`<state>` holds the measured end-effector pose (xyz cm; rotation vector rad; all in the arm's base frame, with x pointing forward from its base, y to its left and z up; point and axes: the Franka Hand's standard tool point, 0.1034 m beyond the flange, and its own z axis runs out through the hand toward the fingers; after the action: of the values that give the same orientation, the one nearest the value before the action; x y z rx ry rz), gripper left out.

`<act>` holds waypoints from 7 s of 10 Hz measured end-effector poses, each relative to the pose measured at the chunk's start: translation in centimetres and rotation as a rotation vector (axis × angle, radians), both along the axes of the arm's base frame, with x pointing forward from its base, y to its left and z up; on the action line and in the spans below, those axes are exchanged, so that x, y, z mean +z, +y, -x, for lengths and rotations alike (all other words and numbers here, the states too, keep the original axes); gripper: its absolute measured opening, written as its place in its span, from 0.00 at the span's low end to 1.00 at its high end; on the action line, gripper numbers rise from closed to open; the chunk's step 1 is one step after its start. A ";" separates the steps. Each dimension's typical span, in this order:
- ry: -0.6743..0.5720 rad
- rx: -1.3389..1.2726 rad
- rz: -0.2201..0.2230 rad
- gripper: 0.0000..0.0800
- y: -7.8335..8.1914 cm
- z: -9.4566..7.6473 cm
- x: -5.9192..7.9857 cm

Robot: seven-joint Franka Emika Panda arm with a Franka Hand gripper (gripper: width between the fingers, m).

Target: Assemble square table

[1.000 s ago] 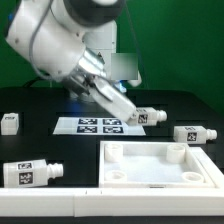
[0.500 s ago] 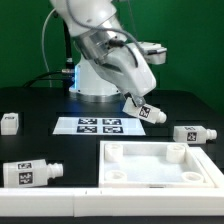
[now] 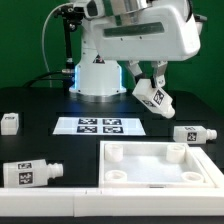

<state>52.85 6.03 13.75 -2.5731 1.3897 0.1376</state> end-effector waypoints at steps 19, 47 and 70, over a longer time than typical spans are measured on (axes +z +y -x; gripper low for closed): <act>-0.583 0.875 0.409 0.36 3.1 -8.6 -0.4; -0.671 1.011 0.514 0.36 4.5 -8.0 -5.2; -0.115 0.511 0.195 0.36 4.4 -9.7 -6.0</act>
Offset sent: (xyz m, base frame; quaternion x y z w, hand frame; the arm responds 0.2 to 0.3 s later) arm 0.0744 -0.0326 0.0307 -0.0627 0.2321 -0.2751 0.9309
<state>62.59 10.45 7.77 -2.9897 0.7122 -0.0712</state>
